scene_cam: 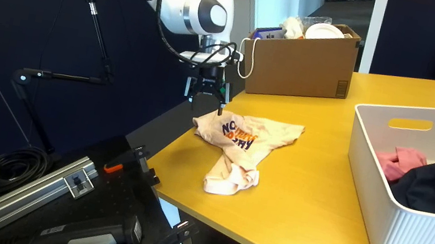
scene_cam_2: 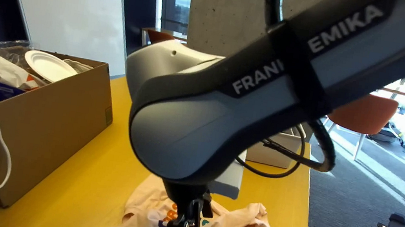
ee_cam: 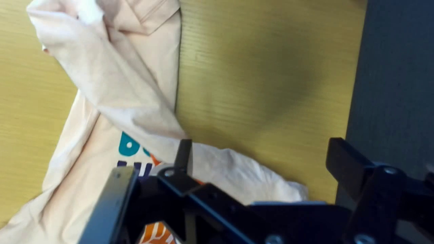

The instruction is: Unfold the peach t-shirt and lay it out on the table.

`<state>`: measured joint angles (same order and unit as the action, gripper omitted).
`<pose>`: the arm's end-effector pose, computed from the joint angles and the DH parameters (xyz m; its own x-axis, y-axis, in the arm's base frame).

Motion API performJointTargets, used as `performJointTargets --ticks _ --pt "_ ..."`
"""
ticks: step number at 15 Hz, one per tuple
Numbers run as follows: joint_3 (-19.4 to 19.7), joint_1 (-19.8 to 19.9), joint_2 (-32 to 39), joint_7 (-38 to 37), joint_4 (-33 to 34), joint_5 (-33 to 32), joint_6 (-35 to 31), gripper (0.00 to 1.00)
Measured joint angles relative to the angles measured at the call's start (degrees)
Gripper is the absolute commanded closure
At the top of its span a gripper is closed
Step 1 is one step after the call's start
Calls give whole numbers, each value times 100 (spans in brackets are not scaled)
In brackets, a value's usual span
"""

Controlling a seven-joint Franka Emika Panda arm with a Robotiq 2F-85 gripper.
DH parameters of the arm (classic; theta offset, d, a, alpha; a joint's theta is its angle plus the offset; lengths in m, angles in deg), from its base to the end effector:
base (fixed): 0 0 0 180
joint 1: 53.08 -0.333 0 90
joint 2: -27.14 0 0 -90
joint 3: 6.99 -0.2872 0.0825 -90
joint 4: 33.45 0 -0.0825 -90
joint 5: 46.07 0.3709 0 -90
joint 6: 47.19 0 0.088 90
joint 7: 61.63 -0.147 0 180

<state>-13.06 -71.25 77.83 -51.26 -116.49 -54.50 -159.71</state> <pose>0.5819 0.2409 0.0876 0.7328 0.5804 -0.3551 0.6085 -0.7926 -0.0396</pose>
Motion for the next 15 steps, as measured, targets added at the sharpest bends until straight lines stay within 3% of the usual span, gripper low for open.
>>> performJointTargets --ticks 4,8,12,15 --pt "-15 -208 -621 -508 -1175 -321 -254 0" --pt "61 -174 -1082 -823 -2461 -804 -1055 0" --pt "405 -86 -1549 -1241 -3771 -1514 -2213 0" --pt "811 33 -1901 -1515 -4386 -2084 -2960 0"
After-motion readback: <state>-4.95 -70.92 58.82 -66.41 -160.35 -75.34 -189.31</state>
